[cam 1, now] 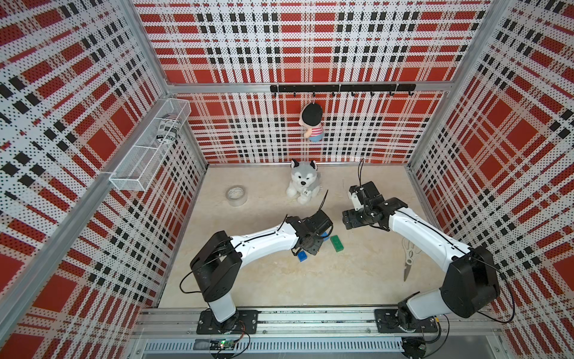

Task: Assemble the letter p with lego
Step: Place the lego brick at the center of the board.

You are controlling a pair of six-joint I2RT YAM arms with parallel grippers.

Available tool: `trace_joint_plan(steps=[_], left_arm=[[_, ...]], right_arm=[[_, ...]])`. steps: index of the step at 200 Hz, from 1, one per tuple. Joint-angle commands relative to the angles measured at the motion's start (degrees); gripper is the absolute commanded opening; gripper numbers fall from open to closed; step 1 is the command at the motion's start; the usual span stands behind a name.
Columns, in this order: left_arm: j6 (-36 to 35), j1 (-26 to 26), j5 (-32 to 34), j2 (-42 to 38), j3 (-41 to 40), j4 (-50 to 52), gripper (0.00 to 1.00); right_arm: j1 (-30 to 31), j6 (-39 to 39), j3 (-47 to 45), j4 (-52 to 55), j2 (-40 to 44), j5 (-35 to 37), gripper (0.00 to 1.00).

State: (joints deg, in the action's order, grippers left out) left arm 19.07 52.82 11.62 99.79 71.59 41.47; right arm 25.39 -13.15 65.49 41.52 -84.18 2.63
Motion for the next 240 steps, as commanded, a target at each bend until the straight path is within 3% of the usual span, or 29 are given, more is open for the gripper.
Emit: trace_joint_plan(steps=[1,61,88,137,145,240], left_arm=[[4.9,-2.2,0.3,2.1,2.6,-1.3,0.11],[22.1,-2.3,0.6,0.3,0.7,-8.9,0.1],[26.8,-2.2,-0.3,0.8,-0.4,-12.8,0.08],[29.7,-2.2,3.4,2.7,0.1,-11.7,0.07],[29.8,-2.2,3.8,3.1,0.4,-11.0,0.07],[30.6,-2.7,6.9,10.1,4.1,-3.7,0.07]], right_arm=[[0.0,0.1,-0.9,0.5,1.8,0.0,0.86],[-0.8,0.1,-1.2,0.5,2.2,0.0,0.86],[-1.2,0.1,-1.9,0.5,2.2,0.0,0.86],[-1.5,0.1,-2.7,0.4,2.4,0.0,0.86],[-1.6,2.5,-2.9,-1.1,2.4,-2.4,0.8],[-1.8,2.5,-3.8,-2.2,2.2,-3.4,0.8]])
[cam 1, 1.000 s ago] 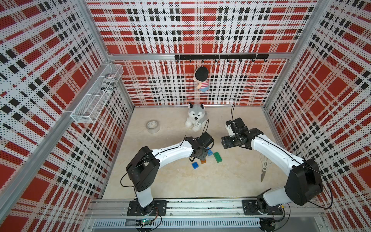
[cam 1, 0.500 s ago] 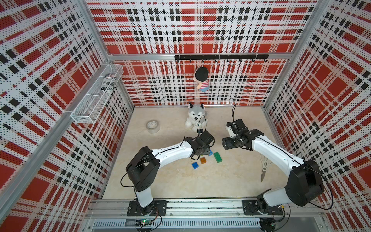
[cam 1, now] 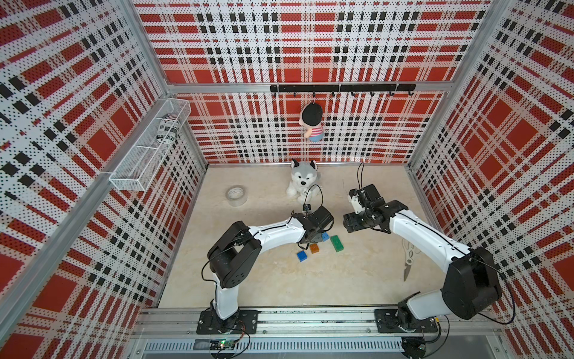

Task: Assemble the letter p with lego
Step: Place the lego brick at the center of the board.

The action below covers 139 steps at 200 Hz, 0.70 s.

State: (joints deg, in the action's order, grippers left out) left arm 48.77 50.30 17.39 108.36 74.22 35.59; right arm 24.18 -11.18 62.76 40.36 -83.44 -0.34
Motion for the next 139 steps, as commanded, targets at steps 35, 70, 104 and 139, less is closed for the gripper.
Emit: trace_joint_plan(steps=[35,70,104,139], left_arm=[[1.1,-0.2,0.8,2.1,2.2,2.3,0.07],[1.3,-0.4,0.1,2.6,3.6,3.5,0.07],[1.5,-0.6,-0.3,3.2,4.9,4.9,0.07],[1.7,-1.0,-0.1,3.3,5.9,6.1,0.07]], right_arm=[[-1.0,0.5,-1.3,-1.4,1.4,-0.6,0.8],[-1.2,0.7,-1.2,-1.4,1.2,-0.9,0.8],[-1.3,0.7,-1.3,-1.4,1.2,-1.2,0.8],[-1.4,0.8,-1.5,-1.5,1.2,-1.5,0.8]])
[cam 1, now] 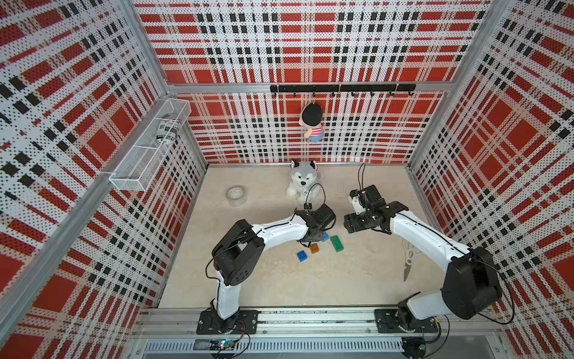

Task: Assemble the letter p with lego
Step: Place the lego brick at the center of the board.

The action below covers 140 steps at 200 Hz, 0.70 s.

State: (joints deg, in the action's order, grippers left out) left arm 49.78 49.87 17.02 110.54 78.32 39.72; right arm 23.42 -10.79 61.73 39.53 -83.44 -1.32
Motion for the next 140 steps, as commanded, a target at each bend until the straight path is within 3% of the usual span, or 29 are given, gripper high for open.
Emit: trace_joint_plan(steps=[1,140], left_arm=[[0.7,-0.6,0.3,1.2,1.8,1.9,0.07],[0.1,-0.4,0.0,3.7,5.2,2.8,0.06]], right_arm=[[-0.7,0.4,-0.5,-0.7,1.2,-0.5,0.8],[-1.0,0.6,-0.6,-1.1,0.7,-1.2,0.8]])
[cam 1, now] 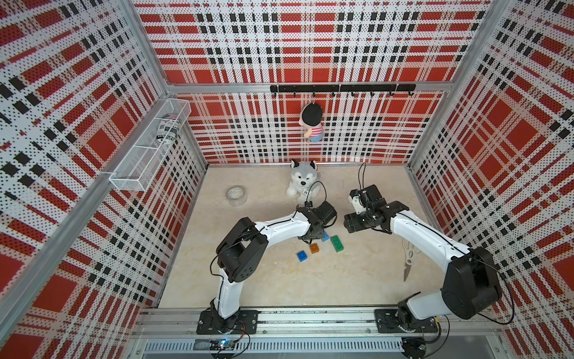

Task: Assemble the letter p with lego
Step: Place the lego brick at the center of the board.

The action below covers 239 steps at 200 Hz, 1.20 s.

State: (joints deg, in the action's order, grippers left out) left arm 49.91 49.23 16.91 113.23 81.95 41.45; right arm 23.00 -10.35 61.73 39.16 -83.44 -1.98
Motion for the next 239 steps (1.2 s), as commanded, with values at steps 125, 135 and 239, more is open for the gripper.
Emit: trace_joint_plan(steps=[125,135,239], left_arm=[[-3.2,1.0,1.6,3.2,4.4,3.6,0.06],[-3.1,1.0,1.6,3.2,4.4,3.8,0.06],[-3.7,0.8,1.8,5.2,5.4,3.8,0.06]], right_arm=[[-0.7,0.2,-0.8,-0.9,0.8,-0.8,0.8],[-0.7,0.2,-0.8,-0.9,0.8,-0.9,0.8],[-0.7,0.2,-1.0,-0.9,0.9,-0.9,0.8]])
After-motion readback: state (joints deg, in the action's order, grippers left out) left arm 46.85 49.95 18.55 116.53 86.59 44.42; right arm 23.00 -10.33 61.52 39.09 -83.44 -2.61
